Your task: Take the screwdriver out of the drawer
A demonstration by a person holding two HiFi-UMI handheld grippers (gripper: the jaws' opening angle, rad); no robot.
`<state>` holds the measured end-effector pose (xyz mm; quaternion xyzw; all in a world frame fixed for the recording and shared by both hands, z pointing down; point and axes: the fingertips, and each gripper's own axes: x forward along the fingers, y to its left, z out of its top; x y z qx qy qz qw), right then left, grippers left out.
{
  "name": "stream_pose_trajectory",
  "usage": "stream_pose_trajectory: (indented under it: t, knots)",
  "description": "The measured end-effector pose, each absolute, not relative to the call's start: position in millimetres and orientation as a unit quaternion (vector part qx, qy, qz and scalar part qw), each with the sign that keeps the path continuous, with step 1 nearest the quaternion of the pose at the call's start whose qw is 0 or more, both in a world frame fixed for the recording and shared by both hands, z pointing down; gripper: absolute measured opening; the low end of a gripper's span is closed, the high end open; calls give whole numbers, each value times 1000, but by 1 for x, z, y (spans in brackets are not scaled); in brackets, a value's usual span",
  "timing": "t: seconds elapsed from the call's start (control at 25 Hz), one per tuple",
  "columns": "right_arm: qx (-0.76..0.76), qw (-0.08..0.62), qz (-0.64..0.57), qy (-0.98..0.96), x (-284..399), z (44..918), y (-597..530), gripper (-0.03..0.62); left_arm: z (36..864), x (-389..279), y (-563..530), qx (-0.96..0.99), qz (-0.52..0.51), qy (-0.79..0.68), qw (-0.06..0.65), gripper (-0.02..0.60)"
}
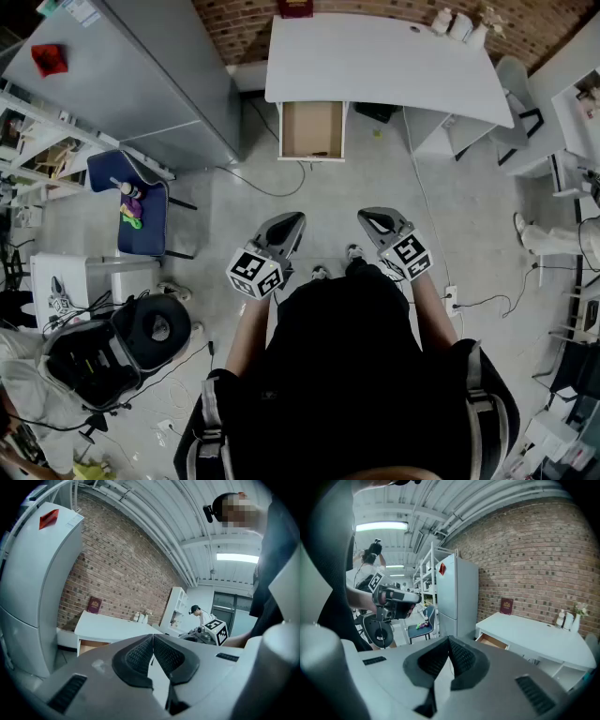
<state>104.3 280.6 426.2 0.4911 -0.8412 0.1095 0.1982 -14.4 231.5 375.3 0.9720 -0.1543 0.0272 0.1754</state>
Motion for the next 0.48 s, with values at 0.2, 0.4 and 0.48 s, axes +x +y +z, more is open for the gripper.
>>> stream_pose_trajectory:
  t: [0.2,0.4,0.48]
  knots:
    - [495,205,108,-838,91,429,272,55,382,-30,222,971,31,-152,182,17]
    - [492,213,106,-837,80,430,266,57,382,-37,216,972,33,-146,183,17]
    - [490,216,103,-838,79,430,265,57,381,-37,217,972,32,-145,182,17]
